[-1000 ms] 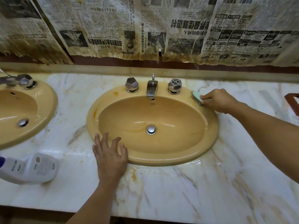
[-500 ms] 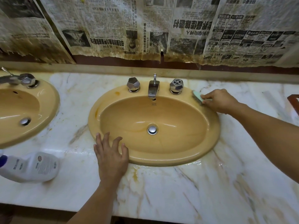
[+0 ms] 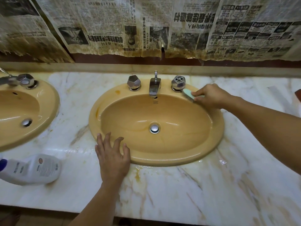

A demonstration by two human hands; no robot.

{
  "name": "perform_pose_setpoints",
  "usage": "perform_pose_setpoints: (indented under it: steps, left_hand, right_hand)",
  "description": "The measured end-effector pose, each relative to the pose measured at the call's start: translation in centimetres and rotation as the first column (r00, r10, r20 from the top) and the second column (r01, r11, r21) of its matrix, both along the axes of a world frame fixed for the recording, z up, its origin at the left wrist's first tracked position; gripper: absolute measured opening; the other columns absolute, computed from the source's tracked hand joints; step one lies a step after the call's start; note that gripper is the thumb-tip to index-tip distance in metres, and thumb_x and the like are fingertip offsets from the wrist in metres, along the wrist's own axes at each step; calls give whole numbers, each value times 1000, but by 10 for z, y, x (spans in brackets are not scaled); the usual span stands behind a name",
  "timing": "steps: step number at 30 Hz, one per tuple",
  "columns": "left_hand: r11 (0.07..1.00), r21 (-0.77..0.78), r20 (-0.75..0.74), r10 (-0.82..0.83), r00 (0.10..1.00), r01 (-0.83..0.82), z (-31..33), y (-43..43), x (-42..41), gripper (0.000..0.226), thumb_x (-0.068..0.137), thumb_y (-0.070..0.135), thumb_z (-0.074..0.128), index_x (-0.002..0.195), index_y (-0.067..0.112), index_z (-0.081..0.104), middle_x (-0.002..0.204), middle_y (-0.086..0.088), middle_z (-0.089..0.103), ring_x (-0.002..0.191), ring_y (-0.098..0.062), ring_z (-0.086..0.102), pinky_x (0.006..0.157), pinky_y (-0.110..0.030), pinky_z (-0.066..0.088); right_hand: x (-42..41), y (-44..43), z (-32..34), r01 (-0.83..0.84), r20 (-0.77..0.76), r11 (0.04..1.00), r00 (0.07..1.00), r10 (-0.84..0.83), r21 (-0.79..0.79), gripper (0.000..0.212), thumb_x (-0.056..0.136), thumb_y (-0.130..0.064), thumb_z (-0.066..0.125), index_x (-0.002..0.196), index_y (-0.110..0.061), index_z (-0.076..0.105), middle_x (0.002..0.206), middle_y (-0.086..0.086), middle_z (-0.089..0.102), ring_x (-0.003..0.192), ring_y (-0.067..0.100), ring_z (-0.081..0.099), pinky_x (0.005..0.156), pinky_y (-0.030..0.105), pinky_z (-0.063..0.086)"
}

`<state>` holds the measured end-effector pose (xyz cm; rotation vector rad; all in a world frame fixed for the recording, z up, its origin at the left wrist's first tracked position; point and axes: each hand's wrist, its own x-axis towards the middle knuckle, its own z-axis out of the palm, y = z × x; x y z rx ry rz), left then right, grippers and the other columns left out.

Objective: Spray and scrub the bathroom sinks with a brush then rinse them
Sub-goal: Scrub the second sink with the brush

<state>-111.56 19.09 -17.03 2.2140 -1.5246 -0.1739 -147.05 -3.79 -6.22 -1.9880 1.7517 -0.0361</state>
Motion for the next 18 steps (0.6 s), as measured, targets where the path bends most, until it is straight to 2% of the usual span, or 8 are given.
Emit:
perform_pose_setpoints:
  steps: [3, 5, 7, 9, 11, 14, 16, 18]
  left_hand:
    - [1000, -1, 3, -5, 1000, 5, 0, 0, 0, 43, 97, 40, 37, 122, 25, 69, 154, -4, 39, 158, -27, 6, 125, -57, 17]
    - [1000, -3, 7, -3, 1000, 3, 0, 0, 0, 43, 97, 39, 37, 122, 25, 69, 153, -4, 40, 158, -27, 6, 125, -58, 17]
    - [1000, -5, 7, -5, 1000, 5, 0, 0, 0, 43, 97, 39, 37, 122, 25, 70, 153, -4, 40, 158, -27, 6, 125, -58, 17]
    - [1000, -5, 2, -1, 1000, 1, 1, 0, -1, 43, 97, 39, 37, 122, 25, 70, 154, -4, 40, 158, -27, 6, 125, -58, 16]
    - [1000, -4, -2, 1, 1000, -1, 1, 0, -2, 43, 96, 39, 38, 121, 25, 70, 154, -4, 40, 158, -27, 6, 125, -58, 16]
    - [1000, -11, 8, -3, 1000, 3, 0, 0, -2, 42, 96, 38, 39, 121, 24, 70, 153, -5, 41, 157, -28, 8, 125, -58, 17]
    - [1000, -12, 18, -5, 1000, 5, 0, 1, 0, 43, 96, 38, 39, 121, 23, 71, 153, -6, 42, 157, -29, 9, 124, -58, 17]
    - [1000, -9, 22, -2, 1000, 2, -1, 0, 0, 43, 96, 37, 39, 121, 23, 71, 153, -6, 42, 157, -30, 9, 124, -57, 17]
  right_hand:
    - [-13, 7, 11, -28, -6, 1000, 1000, 28, 8, 37, 94, -36, 71, 130, -27, 70, 132, 5, 65, 115, 18, 52, 81, 23, 38]
    - [-35, 6, 13, 123, 68, 991, 991, -119, -55, 37, 93, -35, 73, 128, -25, 71, 137, 2, 64, 111, 23, 60, 60, 19, 46]
    - [-51, 7, 10, 278, 79, 957, 959, -272, -80, 36, 93, -37, 73, 128, -29, 71, 140, 3, 62, 86, 25, 66, 40, 22, 44]
    - [-60, 5, 1, 291, 38, 956, 956, -290, -35, 35, 92, -39, 73, 127, -34, 71, 137, 4, 63, 67, 24, 62, 37, 25, 43]
    - [-64, 3, -3, 274, 42, 962, 961, -273, 1, 33, 93, -38, 72, 126, -35, 72, 129, 1, 66, 62, 24, 59, 37, 26, 43]
    - [-77, 7, -2, 269, 37, 961, 962, -271, 55, 29, 94, -37, 72, 123, -34, 74, 110, -2, 70, 56, 23, 55, 38, 26, 41]
    - [-93, 15, -3, 274, 82, 953, 955, -286, 132, 25, 94, -34, 73, 118, -30, 77, 78, -7, 72, 46, 22, 44, 38, 25, 35]
    - [-112, 24, -7, 287, 139, 933, 937, -320, 217, 22, 94, -31, 73, 115, -30, 78, 50, -4, 55, 46, 24, 34, 40, 23, 29]
